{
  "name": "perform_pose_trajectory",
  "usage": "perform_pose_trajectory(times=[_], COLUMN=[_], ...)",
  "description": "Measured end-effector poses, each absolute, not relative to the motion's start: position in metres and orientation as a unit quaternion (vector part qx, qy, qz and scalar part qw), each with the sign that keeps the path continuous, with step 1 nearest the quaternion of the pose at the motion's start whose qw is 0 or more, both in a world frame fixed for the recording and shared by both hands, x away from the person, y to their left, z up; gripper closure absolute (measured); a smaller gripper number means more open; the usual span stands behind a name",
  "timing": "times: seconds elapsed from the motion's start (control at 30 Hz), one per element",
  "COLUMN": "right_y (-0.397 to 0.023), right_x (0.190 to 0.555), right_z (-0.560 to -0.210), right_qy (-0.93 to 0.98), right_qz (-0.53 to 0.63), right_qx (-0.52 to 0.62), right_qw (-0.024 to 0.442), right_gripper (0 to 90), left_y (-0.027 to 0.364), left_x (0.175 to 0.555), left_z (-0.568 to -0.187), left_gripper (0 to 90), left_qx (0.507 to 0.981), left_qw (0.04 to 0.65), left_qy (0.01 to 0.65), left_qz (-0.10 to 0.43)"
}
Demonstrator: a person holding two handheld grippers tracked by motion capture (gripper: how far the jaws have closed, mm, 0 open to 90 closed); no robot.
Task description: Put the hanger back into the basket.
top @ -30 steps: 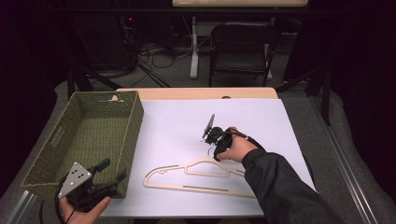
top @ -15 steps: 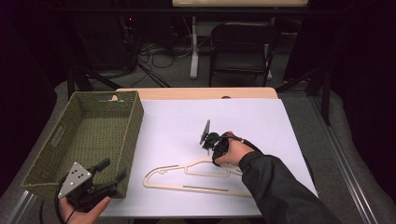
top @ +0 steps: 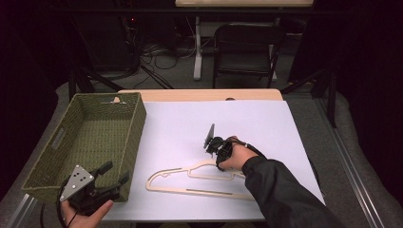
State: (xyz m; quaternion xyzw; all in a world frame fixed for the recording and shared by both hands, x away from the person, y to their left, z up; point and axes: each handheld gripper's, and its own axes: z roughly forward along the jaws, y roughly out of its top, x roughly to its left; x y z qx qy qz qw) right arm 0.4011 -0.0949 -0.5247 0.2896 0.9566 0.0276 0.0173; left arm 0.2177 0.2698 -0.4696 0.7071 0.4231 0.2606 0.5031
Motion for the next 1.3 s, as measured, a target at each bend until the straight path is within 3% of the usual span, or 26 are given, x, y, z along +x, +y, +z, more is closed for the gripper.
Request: perform_pose_trajectory(times=[0.67,1.3], right_y=[-0.0942,-0.0951], right_x=[0.4034,0.4027], right_z=[-0.5261,-0.5238], right_qy=[0.952,0.948], right_qz=[0.018,0.023], right_qx=[0.304,0.317], right_qw=[0.013,0.013], right_gripper=[73.8,74.9], left_y=[0.2693,0.2666], left_x=[0.2177,0.2169], left_z=[-0.4694,-0.4681], left_gripper=[29.9,30.1], left_qx=[0.707,0.711], left_qw=[0.503,0.503], left_qy=[0.423,0.419], left_qz=[0.26,0.258])
